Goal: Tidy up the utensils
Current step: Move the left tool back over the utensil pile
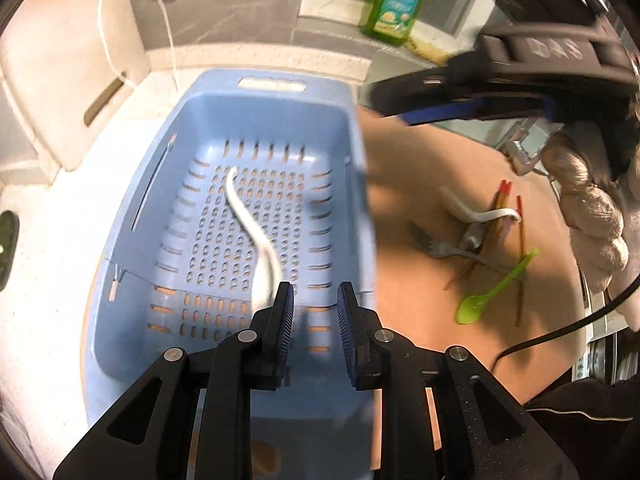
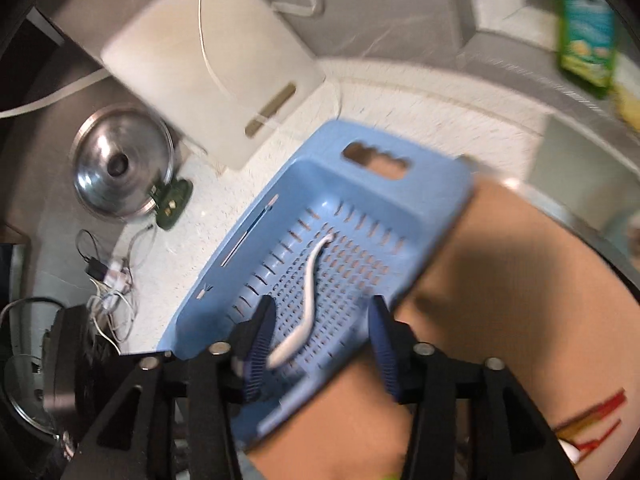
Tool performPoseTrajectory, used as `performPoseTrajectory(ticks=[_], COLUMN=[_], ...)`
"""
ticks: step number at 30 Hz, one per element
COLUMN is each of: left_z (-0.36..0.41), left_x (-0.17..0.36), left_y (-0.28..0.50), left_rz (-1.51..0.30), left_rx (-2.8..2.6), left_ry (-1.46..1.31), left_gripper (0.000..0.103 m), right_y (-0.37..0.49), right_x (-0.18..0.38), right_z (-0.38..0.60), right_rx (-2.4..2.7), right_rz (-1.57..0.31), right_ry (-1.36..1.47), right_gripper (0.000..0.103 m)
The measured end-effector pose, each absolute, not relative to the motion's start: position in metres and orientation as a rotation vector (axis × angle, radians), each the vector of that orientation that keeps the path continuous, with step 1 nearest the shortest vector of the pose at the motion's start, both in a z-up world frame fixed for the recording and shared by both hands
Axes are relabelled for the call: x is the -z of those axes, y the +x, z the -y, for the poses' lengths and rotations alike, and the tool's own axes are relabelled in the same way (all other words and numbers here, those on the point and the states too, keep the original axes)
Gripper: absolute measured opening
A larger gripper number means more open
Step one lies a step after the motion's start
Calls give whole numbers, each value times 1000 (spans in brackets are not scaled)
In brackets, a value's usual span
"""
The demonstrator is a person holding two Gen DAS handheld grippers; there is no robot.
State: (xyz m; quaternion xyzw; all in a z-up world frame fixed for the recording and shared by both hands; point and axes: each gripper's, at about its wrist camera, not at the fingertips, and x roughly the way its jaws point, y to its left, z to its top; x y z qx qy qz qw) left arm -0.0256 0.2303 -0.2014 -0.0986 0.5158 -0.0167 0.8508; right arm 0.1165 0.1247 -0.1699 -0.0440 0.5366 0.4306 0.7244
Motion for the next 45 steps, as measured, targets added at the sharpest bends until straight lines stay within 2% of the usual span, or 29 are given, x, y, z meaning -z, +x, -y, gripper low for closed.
performPoseTrajectory(ticks=[3, 8, 14, 18, 26, 28, 35, 45], left_z=[-217, -183, -131, -104, -82, -85, -99, -109], left_x=[192, 184, 192, 199, 208, 211, 213, 237], left_y=[-30, -27, -17, -8, 7, 15, 61, 101], left_rz=[-1054, -1035, -1062, -1087, -1144, -1163, -1211, -1313], left_rx=[51, 115, 219, 265, 319, 316, 324, 338], left_ry=[-210, -211, -160, -121, -45, -23, 26, 18], left_gripper=[33, 33, 33, 33, 33, 33, 33, 33], right_y=[118, 119, 112, 106, 97, 95, 81, 77], right_x=[151, 146, 161, 181, 222, 223, 225, 229], right_z=[-77, 16, 100, 133, 165, 164, 148, 153], right_rx=[-910, -829, -713, -678, -657, -668, -716, -688], right_rz=[-1117, -1049, -1040, -1111, -1249, -1251, -1258, -1264], right_ry=[-81, 37, 108, 161, 346, 365, 379, 413], right_gripper=[47, 59, 60, 60, 60, 59, 48, 45])
